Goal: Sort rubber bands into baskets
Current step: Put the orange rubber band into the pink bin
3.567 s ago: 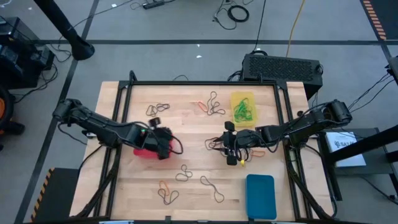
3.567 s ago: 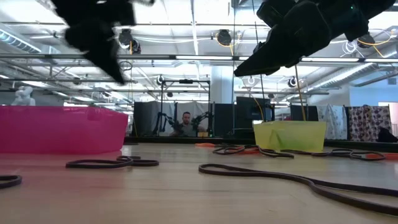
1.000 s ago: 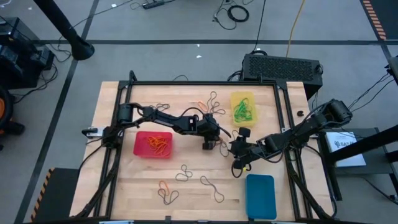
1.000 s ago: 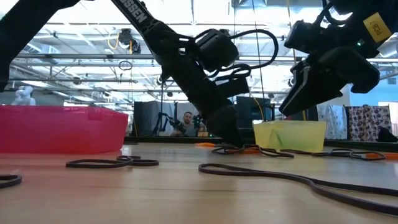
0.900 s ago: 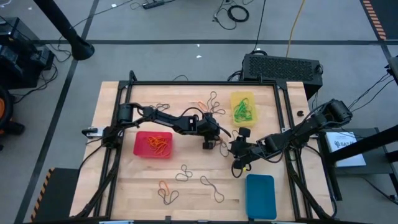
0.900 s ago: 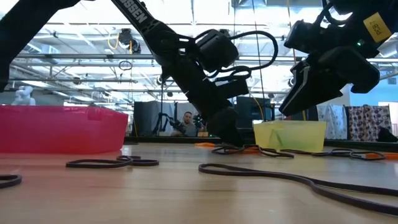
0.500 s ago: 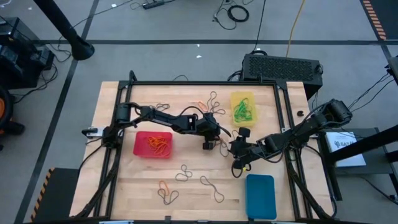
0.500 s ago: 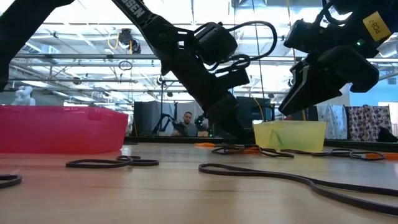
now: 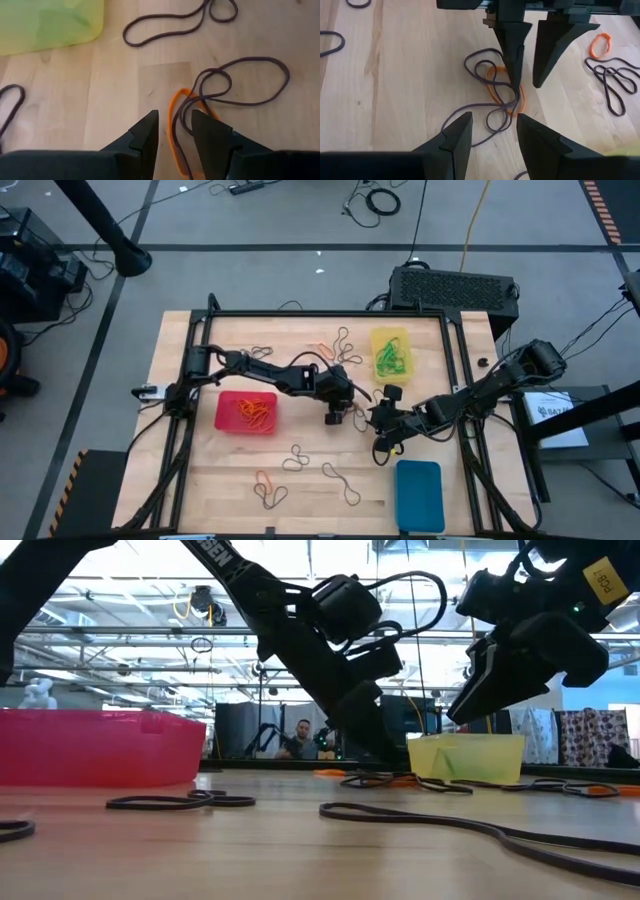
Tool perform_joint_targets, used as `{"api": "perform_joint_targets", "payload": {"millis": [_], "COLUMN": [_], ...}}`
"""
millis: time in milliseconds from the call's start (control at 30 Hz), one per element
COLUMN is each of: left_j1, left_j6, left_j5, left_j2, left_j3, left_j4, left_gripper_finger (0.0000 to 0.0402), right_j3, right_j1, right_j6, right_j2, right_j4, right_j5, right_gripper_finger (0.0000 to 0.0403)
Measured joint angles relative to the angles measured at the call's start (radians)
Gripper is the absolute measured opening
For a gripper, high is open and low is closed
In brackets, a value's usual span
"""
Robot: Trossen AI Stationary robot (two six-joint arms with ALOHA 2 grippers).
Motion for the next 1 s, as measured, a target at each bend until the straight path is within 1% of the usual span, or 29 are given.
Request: {"api": "perform_joint_targets", "payload": {"millis": [533, 1000], "left_j1": [0.003, 0.003], "left_j6": [0.000, 0.000], "left_j5": [-0.023, -0.029], "left_j2": [0.002, 0.044], "left_j3": [0.000, 0.000], "left_j4": [0.008, 0.032], "left_gripper_finger": [0.0125, 0.0125], "right_j3": [0.000, 0.001], "right_j1": [0.000, 0.000], "right_j6": [-0.004, -0.008], "right_j2": [0.000, 0.000], "right_j4": [0.000, 0.008], "right_j5": [0.000, 0.000], "right_gripper_finger": [0.0148, 0.0148]}}
